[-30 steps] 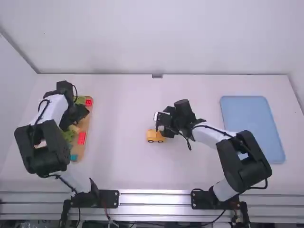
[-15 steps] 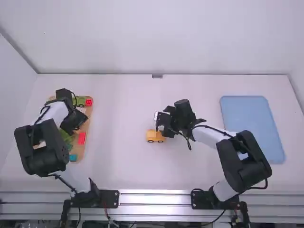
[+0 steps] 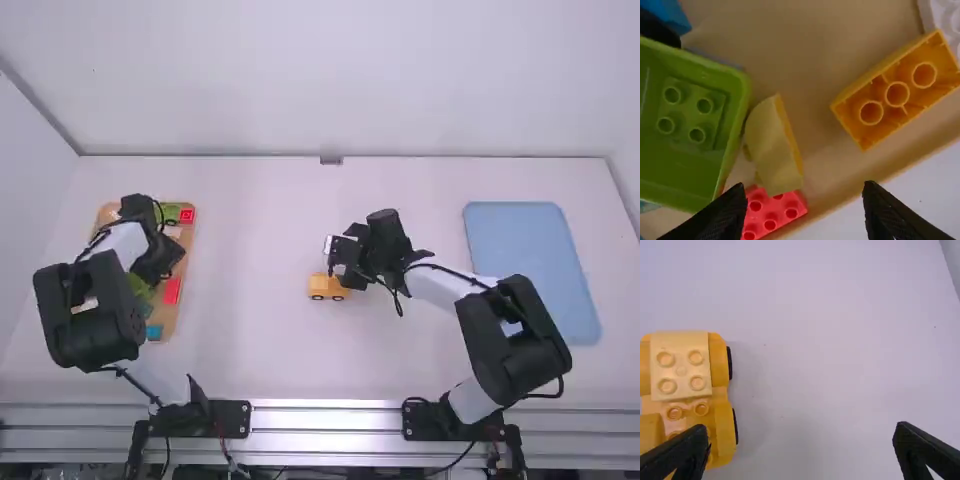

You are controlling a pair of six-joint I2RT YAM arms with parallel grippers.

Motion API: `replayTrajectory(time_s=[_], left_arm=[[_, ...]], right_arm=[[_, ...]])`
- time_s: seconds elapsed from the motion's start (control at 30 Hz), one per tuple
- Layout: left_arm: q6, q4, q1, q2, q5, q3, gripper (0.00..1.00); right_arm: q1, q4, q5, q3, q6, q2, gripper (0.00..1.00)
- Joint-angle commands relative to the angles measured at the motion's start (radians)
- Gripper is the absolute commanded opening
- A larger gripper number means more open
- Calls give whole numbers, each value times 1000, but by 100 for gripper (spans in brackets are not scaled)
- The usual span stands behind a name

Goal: Assemble lego blocks to make yellow taxi

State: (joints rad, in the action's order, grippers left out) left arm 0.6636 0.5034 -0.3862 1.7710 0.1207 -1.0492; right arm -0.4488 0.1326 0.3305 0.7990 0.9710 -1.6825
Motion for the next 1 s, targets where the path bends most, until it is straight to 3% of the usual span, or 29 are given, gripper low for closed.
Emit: replayTrajectory(time_s=[0.0, 0.63, 0.97], left_arm=[[40, 11, -8, 11, 50, 23, 61], [43, -37, -48, 84, 76, 20, 57], [-69, -87, -84, 84, -43, 22, 59]], right_arm=[[-4, 2, 4, -1, -6, 23, 98], [3, -5, 5, -1, -6, 23, 99], [2, 0, 8, -1, -6, 23, 98]])
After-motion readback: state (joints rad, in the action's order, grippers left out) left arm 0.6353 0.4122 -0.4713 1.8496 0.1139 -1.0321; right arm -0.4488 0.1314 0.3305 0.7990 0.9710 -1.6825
